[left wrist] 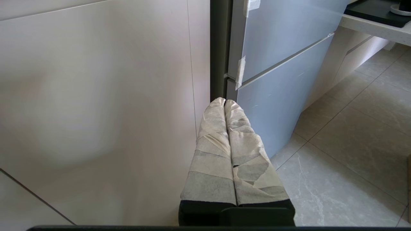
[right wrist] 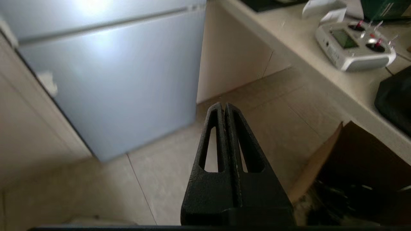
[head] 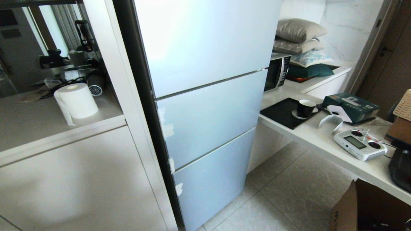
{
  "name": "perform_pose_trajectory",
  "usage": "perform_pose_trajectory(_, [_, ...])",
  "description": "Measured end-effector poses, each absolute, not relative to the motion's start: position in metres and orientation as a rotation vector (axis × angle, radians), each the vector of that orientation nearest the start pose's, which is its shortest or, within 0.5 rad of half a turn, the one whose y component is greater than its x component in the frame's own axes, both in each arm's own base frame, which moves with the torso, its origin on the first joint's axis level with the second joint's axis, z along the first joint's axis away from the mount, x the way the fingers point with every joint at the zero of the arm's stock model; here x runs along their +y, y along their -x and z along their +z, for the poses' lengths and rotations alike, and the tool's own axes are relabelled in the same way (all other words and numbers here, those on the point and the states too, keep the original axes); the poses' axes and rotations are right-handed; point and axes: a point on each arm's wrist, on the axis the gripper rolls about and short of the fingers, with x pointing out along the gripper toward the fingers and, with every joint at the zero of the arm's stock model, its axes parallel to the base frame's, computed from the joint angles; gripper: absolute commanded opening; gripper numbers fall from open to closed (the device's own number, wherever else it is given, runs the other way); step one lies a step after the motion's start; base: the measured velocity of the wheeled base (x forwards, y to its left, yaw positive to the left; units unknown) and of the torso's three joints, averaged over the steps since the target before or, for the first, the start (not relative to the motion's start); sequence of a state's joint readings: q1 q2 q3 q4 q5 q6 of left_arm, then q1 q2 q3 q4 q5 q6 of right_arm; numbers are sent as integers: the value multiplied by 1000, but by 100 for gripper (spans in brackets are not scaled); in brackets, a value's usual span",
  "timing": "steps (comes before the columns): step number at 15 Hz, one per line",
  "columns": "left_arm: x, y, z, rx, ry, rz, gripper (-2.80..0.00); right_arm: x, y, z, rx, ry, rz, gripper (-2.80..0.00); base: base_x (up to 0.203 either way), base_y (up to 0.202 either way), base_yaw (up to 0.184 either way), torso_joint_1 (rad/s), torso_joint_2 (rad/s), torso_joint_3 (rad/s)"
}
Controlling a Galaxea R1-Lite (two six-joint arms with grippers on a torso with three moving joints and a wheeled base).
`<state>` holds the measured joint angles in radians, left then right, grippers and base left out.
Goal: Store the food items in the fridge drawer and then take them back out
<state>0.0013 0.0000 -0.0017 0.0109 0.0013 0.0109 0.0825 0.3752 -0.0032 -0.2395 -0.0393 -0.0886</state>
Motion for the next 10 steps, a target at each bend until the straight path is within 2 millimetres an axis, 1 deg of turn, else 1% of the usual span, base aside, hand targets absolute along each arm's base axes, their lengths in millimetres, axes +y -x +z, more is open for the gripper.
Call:
perform_pose_trajectory(2, [0,23,75,9,-11,3,-280,0,3,88,135,118,61,-280,0,0,0,0,0,0])
perform_pose_trajectory(4, [0,23,75,9,-11,2,-280,1,15,80,86,124,63,-280,0,0,0,0,0,0])
perform_pose_trajectory(6, [0,23,75,9,-11,2,-280,0,20,78,38,81,25,-280,0,0,0,0,0,0])
perform_pose_trajectory(10, [0,23,75,9,-11,3,-280,0,23,76,-1,105,18,-280,0,0,0,0,0,0])
